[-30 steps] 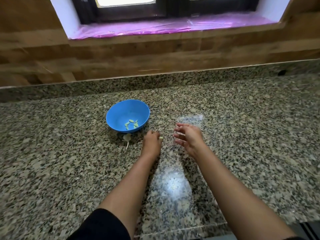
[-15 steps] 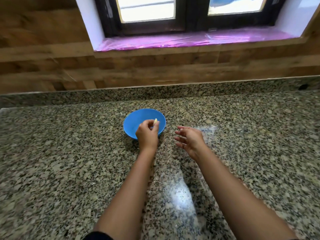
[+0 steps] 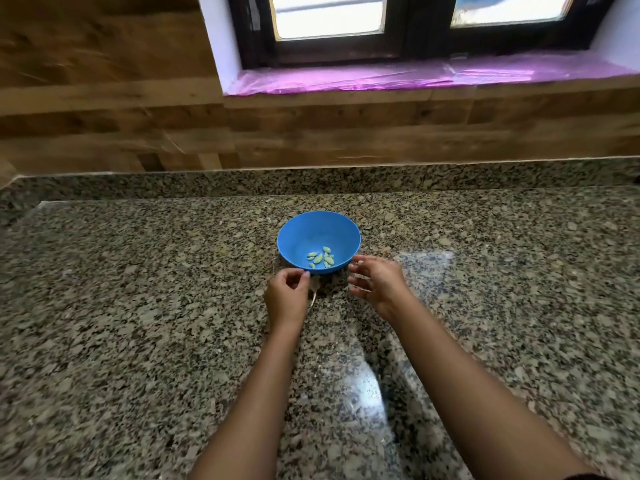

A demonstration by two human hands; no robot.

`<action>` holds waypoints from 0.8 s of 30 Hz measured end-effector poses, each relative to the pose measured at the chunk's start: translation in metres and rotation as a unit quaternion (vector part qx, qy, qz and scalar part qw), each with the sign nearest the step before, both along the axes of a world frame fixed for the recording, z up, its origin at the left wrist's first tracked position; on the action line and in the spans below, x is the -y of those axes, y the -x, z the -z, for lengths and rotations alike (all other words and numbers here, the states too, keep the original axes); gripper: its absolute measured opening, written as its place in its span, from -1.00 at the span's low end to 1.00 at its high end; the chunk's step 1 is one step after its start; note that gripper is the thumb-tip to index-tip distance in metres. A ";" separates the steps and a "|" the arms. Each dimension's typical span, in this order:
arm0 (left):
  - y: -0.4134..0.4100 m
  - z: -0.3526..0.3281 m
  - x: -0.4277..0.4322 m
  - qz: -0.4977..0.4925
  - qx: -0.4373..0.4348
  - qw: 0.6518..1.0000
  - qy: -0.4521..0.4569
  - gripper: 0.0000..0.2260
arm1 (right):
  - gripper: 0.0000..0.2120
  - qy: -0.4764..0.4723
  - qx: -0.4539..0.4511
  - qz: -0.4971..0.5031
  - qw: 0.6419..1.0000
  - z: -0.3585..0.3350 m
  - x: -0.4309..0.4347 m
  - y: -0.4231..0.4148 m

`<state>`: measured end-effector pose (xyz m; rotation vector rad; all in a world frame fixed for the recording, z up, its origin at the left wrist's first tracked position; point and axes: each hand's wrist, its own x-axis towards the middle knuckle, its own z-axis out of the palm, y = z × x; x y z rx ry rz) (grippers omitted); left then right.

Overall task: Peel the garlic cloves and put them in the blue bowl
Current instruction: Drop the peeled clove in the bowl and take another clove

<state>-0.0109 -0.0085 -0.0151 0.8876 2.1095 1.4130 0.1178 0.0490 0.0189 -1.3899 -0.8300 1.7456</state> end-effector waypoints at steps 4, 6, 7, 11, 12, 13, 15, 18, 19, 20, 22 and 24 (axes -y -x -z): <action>0.010 0.026 -0.017 0.055 -0.042 0.988 0.137 -0.53 | -0.79 -0.006 0.008 -0.012 1.000 0.002 0.008 0.005; 0.011 0.035 -0.025 0.079 -0.070 0.981 0.162 -0.55 | -0.79 -0.009 0.021 -0.021 1.000 0.005 0.011 0.007; 0.011 0.037 -0.027 0.089 -0.088 0.979 0.158 -0.60 | -0.80 -0.012 0.027 -0.024 0.999 0.006 0.013 0.008; 0.010 0.041 -0.025 0.115 -0.124 0.977 0.127 -0.74 | -0.82 -0.023 0.051 -0.048 0.997 0.013 0.018 0.005; 0.010 0.041 -0.021 0.122 -0.082 0.982 0.115 -0.75 | -0.83 -0.023 0.060 -0.059 0.996 0.015 0.020 0.005; 0.008 0.039 -0.016 0.132 -0.019 0.986 0.096 -0.75 | -0.84 -0.021 0.068 -0.070 0.995 0.018 0.022 0.004; 0.003 0.033 -0.004 0.153 0.115 0.980 0.047 -0.75 | -0.82 -0.015 0.066 -0.095 0.993 0.023 0.027 0.004; -0.006 0.026 0.008 0.186 0.247 0.951 0.002 -0.73 | -0.81 -0.029 0.043 -0.118 0.992 0.026 0.037 0.006; -0.008 0.023 0.011 0.198 0.263 0.944 -0.003 -0.73 | -0.81 -0.040 0.036 -0.109 0.993 0.026 0.039 0.006; -0.009 0.021 0.011 0.206 0.270 0.941 -0.006 -0.75 | -0.80 -0.048 0.029 -0.096 0.994 0.025 0.040 0.005; -0.007 0.020 0.012 0.215 0.275 0.937 -0.015 -0.80 | -0.80 -0.058 0.016 -0.082 0.995 0.024 0.041 0.000; -0.005 0.018 0.012 0.224 0.267 0.937 -0.022 -0.86 | -0.81 -0.068 0.004 -0.088 0.994 0.023 0.042 -0.005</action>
